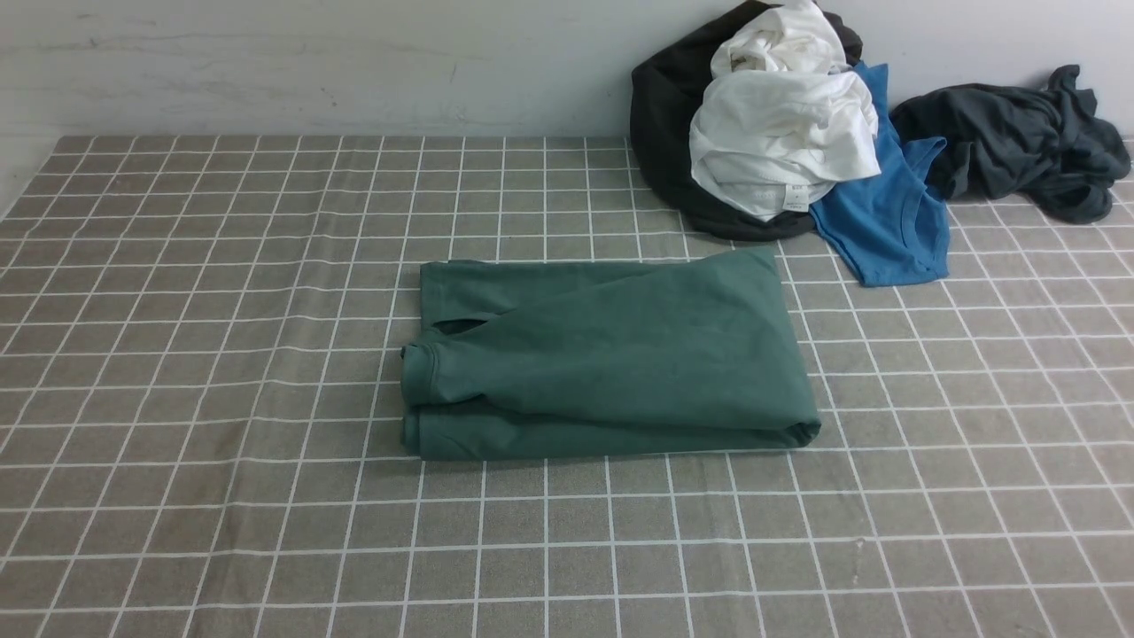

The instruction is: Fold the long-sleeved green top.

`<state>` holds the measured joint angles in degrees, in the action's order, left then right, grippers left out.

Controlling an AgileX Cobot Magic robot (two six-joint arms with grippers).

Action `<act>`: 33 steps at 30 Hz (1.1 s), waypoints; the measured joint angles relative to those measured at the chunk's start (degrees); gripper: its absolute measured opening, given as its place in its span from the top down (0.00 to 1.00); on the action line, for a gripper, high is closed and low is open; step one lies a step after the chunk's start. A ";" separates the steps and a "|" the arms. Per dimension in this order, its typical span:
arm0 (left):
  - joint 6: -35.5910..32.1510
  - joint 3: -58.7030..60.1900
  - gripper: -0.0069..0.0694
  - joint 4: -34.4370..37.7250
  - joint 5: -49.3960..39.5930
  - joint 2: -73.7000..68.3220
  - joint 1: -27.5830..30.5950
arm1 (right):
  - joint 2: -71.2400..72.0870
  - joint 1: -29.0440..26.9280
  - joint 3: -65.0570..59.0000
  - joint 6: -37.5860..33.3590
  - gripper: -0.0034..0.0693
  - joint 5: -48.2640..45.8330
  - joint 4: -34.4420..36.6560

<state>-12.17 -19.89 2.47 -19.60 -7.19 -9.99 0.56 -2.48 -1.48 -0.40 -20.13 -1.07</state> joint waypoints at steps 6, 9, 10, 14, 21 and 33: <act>0.00 0.00 0.92 0.00 0.00 0.00 -0.05 | 0.00 0.00 0.00 0.00 0.97 0.00 0.00; 0.00 0.16 0.92 0.00 0.15 0.00 -0.31 | 0.00 0.00 0.00 0.00 0.97 0.00 0.00; 0.00 0.54 0.92 0.00 0.53 0.09 -0.31 | 0.00 0.00 0.00 0.00 0.97 0.00 0.00; 0.00 5.01 0.92 0.00 2.47 2.23 -0.31 | 0.00 0.00 0.00 0.00 0.97 0.00 0.00; 0.96 17.00 0.92 0.89 5.69 7.80 3.39 | 0.00 0.00 0.00 0.06 0.97 -0.06 0.00; 2.79 21.43 0.92 5.81 -0.57 7.80 8.82 | 0.00 0.00 0.00 0.06 0.97 -0.06 0.00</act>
<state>-9.37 1.54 8.28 -20.17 0.61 -1.17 0.56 -2.48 -1.48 -0.34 -20.19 -1.07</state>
